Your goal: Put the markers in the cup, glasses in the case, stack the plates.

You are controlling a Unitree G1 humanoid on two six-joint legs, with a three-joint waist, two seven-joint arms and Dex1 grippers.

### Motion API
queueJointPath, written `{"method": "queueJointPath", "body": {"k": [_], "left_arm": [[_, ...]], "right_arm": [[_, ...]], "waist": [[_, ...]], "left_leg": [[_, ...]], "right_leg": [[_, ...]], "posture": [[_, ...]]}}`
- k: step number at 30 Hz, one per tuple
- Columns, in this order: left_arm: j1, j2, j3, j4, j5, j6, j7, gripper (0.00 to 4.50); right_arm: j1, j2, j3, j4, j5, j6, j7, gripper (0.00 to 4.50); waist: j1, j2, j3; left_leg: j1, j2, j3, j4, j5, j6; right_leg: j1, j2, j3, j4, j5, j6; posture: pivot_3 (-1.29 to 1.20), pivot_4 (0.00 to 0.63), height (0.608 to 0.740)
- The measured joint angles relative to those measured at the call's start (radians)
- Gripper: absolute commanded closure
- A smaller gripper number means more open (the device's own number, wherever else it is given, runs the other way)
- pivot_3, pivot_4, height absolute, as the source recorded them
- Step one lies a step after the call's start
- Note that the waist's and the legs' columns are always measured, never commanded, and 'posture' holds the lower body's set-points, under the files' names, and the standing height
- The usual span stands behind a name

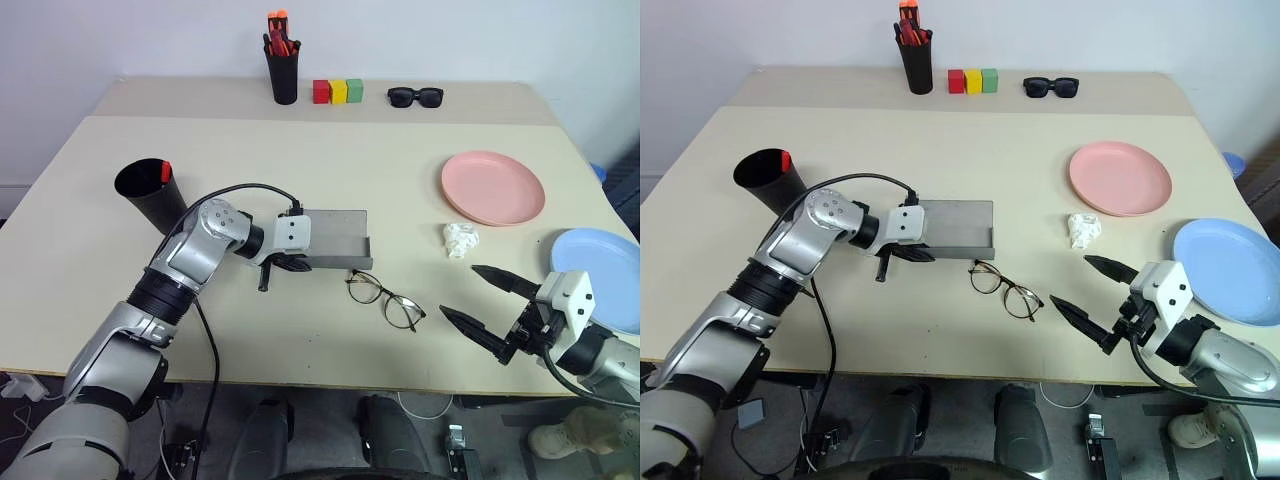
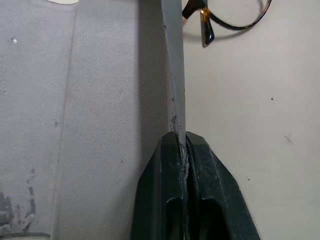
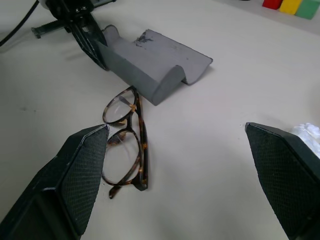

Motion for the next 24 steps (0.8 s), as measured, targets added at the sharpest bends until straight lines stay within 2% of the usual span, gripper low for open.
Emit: {"method": "queueJointPath", "body": {"k": [3,8,13,16,24], "left_arm": [[0.007,0.001,-0.002,-0.018,0.0,0.023,0.005,1.55],[0.018,0.003,0.041,-0.08,-0.029,0.115,0.031,1.55],[0.053,0.013,0.216,-0.243,-0.147,0.203,0.103,1.55],[0.151,0.022,0.328,-0.36,-0.227,0.16,0.134,1.55],[0.411,0.266,0.429,-0.586,-0.504,0.319,-0.048,1.55]], "right_arm": [[0.002,-0.004,0.0,-0.007,0.017,0.027,0.004,0.03],[-0.02,-0.023,0.012,-0.028,0.045,0.082,-0.002,0.03],[-0.098,-0.071,0.091,-0.022,0.046,0.166,-0.003,0.03],[-0.15,-0.088,0.147,0.005,0.043,0.209,0.005,0.03],[-0.341,-0.121,0.336,0.19,-0.01,0.262,0.107,0.03]], "waist": [[-0.001,0.0,0.0],[-0.004,0.0,0.0],[-0.004,0.0,0.0],[-0.007,0.001,0.0],[-0.001,0.0,0.0]], "left_leg": [[0.0,0.0,0.0,0.0,0.0,0.0],[0.0,0.0,0.0,0.0,0.0,0.0],[0.0,0.0,0.0,0.001,-0.001,0.001],[0.0,0.0,0.0,0.002,-0.001,0.002],[0.0,0.001,0.0,0.003,-0.001,0.002]], "right_leg": [[0.0,0.0,0.0,0.0,0.0,0.0],[0.0,0.0,0.0,0.0,0.0,0.0],[0.0,0.0,0.0,0.0,0.0,0.0],[0.0,0.0,0.0,0.0,0.0,0.0],[0.001,0.0,0.0,0.0,-0.002,-0.004]], "posture": [[0.0,0.15,0.74],[0.0,0.15,0.74],[0.0,0.15,0.74],[0.0,0.15,0.74],[0.0,0.15,0.74]]}}
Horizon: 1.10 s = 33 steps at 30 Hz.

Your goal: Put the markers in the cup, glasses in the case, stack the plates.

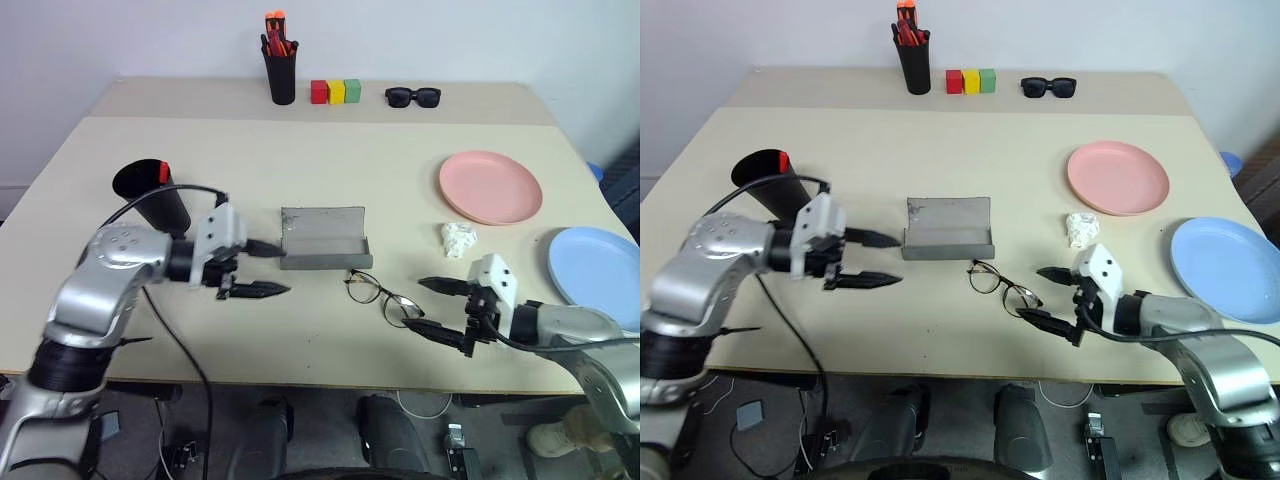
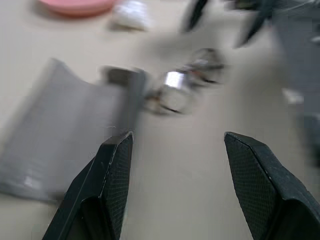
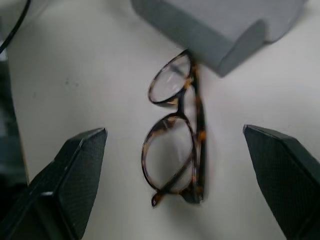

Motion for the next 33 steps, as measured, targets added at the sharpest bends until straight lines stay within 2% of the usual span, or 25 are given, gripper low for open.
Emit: {"method": "queueJointPath", "body": {"k": [8,19,22,23,29,33], "left_arm": [[0.134,0.051,-0.004,-0.033,0.005,-0.154,-0.039,1.55],[0.223,0.064,-0.008,-0.058,0.023,-0.237,0.001,1.55],[0.227,0.065,-0.008,-0.059,0.023,-0.242,0.012,1.49],[0.227,0.065,-0.008,-0.059,0.023,-0.244,0.016,1.49],[0.236,0.069,-0.01,-0.059,0.026,-0.263,0.032,1.49],[0.238,0.069,-0.012,-0.059,0.033,-0.27,0.041,1.49]], "right_arm": [[-0.196,0.02,0.163,0.16,-0.056,0.012,0.099,0.03],[-0.28,0.066,0.228,0.253,-0.109,0.01,0.146,0.03],[-0.303,0.079,0.236,0.267,-0.119,0.01,0.157,0.9],[-0.312,0.084,0.239,0.269,-0.12,0.01,0.161,1.33],[-0.337,0.086,0.241,0.28,-0.125,0.01,0.177,4.48],[-0.351,0.088,0.244,0.269,-0.119,0.008,0.196,4.48]], "waist": [[-0.004,0.0,0.0],[-0.005,0.0,0.0],[-0.005,0.0,0.0],[-0.005,0.0,0.0],[-0.004,0.0,0.0],[-0.005,0.0,0.0]], "left_leg": [[0.0,0.0,0.0,-0.001,0.0,0.0],[0.0,0.0,0.0,-0.001,0.0,0.0],[0.0,0.0,0.0,-0.001,0.0,0.0],[0.0,0.0,0.0,-0.001,0.0,0.0],[0.0,0.0,0.0,-0.001,0.0,0.0],[0.0,0.0,0.0,-0.001,0.0,0.0]], "right_leg": [[-0.001,0.0,0.0,0.0,0.0,0.0],[-0.001,0.0,0.0,0.0,0.0,0.0],[-0.001,0.0,0.0,0.0,0.0,0.0],[-0.001,0.0,0.0,0.0,0.001,0.0],[-0.001,0.0,0.0,0.0,0.001,0.0],[-0.001,0.0,0.0,0.0,0.0,0.0]], "posture": [[0.0,0.15,0.74],[0.0,0.15,0.74],[0.0,0.15,0.74],[0.0,0.15,0.74],[0.0,0.15,0.74],[0.0,0.15,0.74]]}}
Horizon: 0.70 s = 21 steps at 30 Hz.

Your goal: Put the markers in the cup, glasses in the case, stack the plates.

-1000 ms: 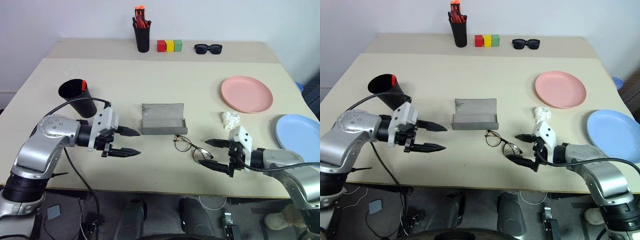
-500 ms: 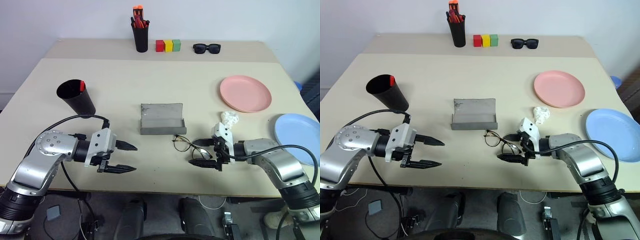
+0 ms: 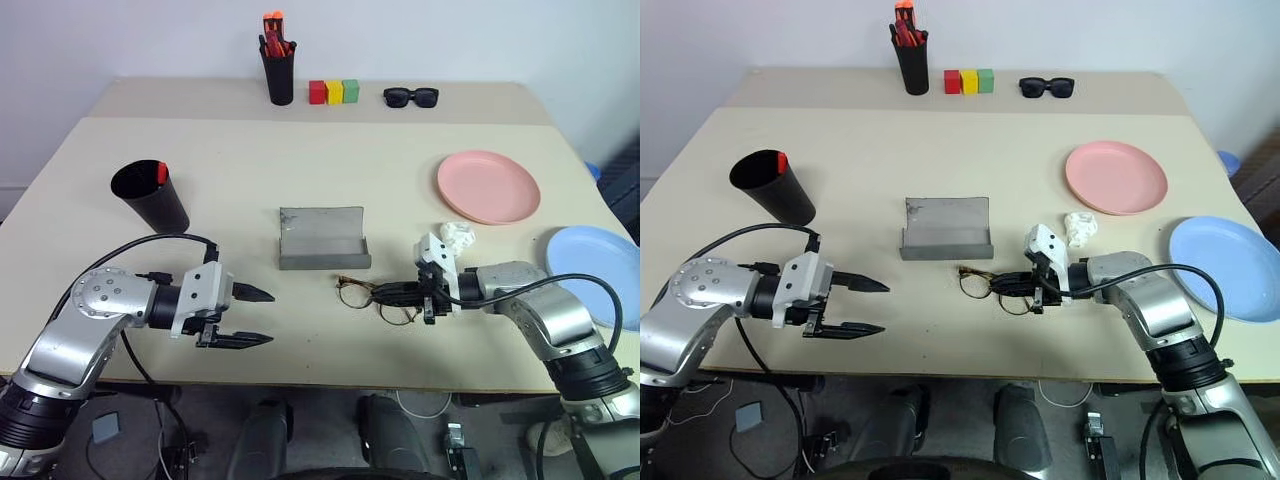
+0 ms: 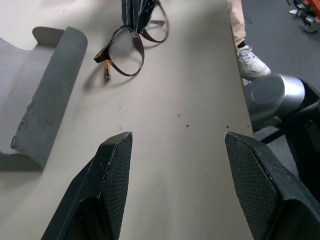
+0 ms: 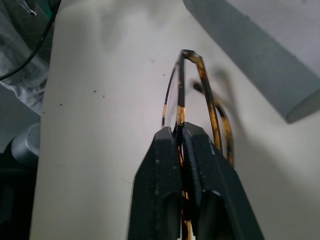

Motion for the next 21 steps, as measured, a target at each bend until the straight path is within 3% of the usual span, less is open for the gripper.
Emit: {"method": "queueJointPath", "body": {"k": [6,11,15,21], "left_arm": [[-0.001,-0.003,-0.001,0.0,0.005,-0.004,0.018,1.49],[0.014,-0.037,0.0,-0.001,0.012,-0.022,0.075,1.49],[0.064,-0.041,0.002,-0.032,0.012,-0.006,0.124,1.49],[0.111,-0.055,0.013,-0.092,0.008,0.047,0.211,1.49]], "right_arm": [[0.011,-0.005,-0.012,-0.004,0.0,-0.005,0.0,4.48],[0.026,0.005,-0.135,-0.013,0.049,-0.047,-0.022,4.48],[-0.056,0.028,-0.201,-0.04,0.109,-0.065,-0.022,4.48],[-0.207,0.106,-0.156,0.029,0.094,-0.127,0.004,4.48]], "waist": [[0.001,0.0,0.0],[0.002,0.0,0.0],[-0.008,0.001,0.001],[-0.003,0.001,0.001]], "left_leg": [[0.0,0.0,0.0,0.0,0.0,0.0],[-0.001,0.0,0.0,0.0,0.0,0.0],[0.0,0.001,0.0,-0.001,0.0,0.0],[-0.001,0.001,0.0,-0.001,0.0,0.0]], "right_leg": [[0.0,0.0,0.0,0.0,0.0,0.0],[0.0,0.0,0.0,0.0,0.001,0.002],[-0.002,0.001,0.0,0.0,0.002,0.003],[-0.002,0.001,0.0,0.0,0.002,0.002]], "posture": [[0.0,0.15,0.74],[0.0,0.15,0.74],[0.0,0.15,0.74],[0.0,0.15,0.74]]}}
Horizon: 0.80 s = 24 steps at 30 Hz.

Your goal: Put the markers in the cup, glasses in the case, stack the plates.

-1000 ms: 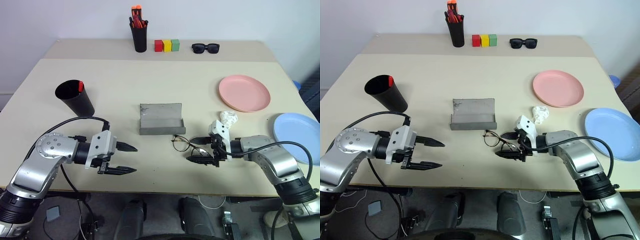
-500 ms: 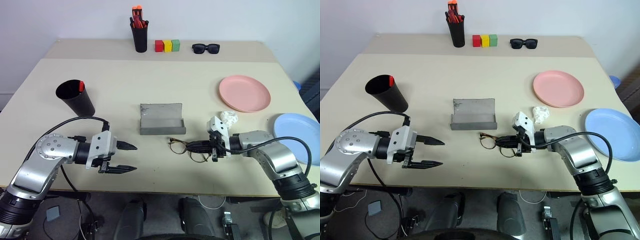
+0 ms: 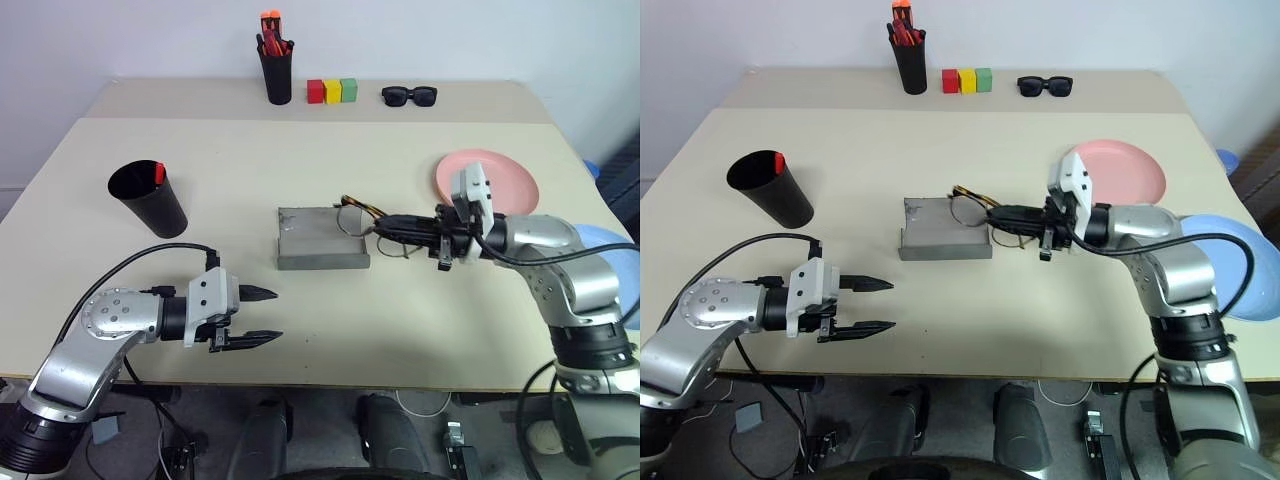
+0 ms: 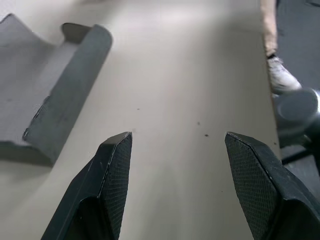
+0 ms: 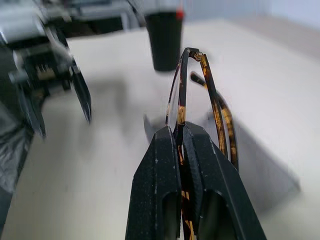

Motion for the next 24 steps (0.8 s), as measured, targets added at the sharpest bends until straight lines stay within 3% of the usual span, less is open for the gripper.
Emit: {"method": "queueJointPath", "body": {"k": [10,20,24], "left_arm": [[0.096,-0.003,0.062,-0.115,-0.021,0.069,0.126,1.49],[0.154,-0.003,0.113,-0.179,-0.038,0.098,0.195,1.49],[0.158,-0.003,0.114,-0.181,-0.04,0.098,0.201,1.49]], "right_arm": [[-0.178,0.212,0.127,0.415,-0.176,-0.303,0.068,4.48],[-0.255,0.288,0.142,0.669,-0.27,-0.466,0.117,4.48],[-0.254,0.279,0.152,0.69,-0.298,-0.479,0.149,2.96]], "waist": [[-0.004,0.001,0.001],[-0.002,0.001,0.001],[-0.004,0.002,0.001]], "left_leg": [[0.0,0.0,0.0,-0.001,0.0,0.0],[0.0,0.0,0.0,-0.001,0.0,0.0],[0.0,0.0,0.0,-0.003,0.0,0.0]], "right_leg": [[-0.001,0.001,0.0,0.0,0.0,0.0],[-0.001,0.001,0.0,0.0,0.0,0.0],[-0.002,0.001,0.0,0.0,0.0,-0.001]], "posture": [[0.0,0.15,0.74],[0.0,0.15,0.74],[0.0,0.15,0.74]]}}
